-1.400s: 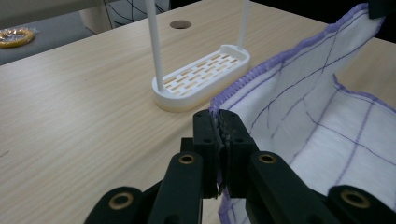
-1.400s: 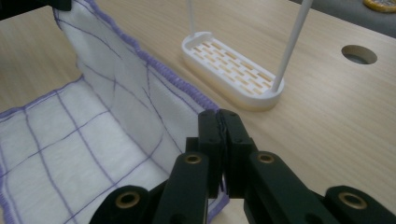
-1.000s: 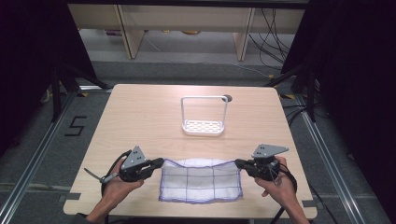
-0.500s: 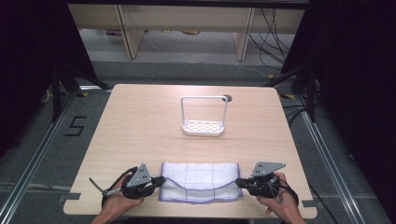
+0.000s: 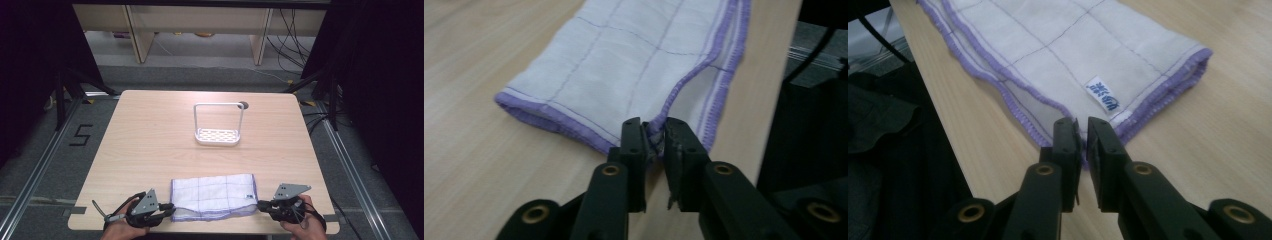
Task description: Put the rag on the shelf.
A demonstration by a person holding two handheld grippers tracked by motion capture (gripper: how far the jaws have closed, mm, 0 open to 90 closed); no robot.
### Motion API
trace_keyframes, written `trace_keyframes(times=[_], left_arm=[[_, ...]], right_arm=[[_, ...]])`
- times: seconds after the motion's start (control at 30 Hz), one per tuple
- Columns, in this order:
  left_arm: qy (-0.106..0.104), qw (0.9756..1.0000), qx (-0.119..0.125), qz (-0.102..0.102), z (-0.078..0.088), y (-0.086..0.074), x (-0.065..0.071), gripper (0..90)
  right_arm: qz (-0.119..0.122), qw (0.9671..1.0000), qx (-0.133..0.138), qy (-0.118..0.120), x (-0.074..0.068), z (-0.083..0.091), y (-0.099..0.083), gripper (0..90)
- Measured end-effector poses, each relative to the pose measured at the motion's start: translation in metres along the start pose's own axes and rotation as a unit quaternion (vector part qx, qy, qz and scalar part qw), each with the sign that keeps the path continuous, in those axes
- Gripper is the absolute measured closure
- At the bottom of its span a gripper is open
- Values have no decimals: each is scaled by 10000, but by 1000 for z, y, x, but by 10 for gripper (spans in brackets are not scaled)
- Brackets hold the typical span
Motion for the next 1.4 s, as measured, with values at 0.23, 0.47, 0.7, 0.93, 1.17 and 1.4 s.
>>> trace_keyframes(times=[0.23, 0.47, 0.7, 0.93, 1.17, 1.4], left_arm=[[311, 9959, 626, 572, 17, 25, -24, 485], [612, 9945, 365, 768, -4, 39, -64, 463], [495, 9926, 50, 1108, -32, 37, -88, 462], [329, 9952, -304, 866, -42, 33, -79, 514], [400, 9964, -586, 457, -40, 29, -73, 679], [375, 9966, -602, 428, -37, 26, -66, 801]], right_arm=[[-671, 9956, 223, -615, 6, 8, 14, 557], [-843, 9936, 44, -753, -1, -2, 18, 516], [-1015, 9912, 74, -845, 0, -10, 15, 464], [-986, 9898, -306, -983, -6, -19, 13, 424], [-937, 9855, -734, -1211, -12, -27, 7, 434], [-1044, 9868, -685, -1027, -15, -29, 4, 644]])
Point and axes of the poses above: each handheld gripper's, and its own axes: z roughly backward along the jaws, y roughly out of its top, x roughly to its right, the point moved 2 cm from there along -z, roughly forward along the jaws, and after that the axes turned 4 degrees about -z, right-handed, at the moved point
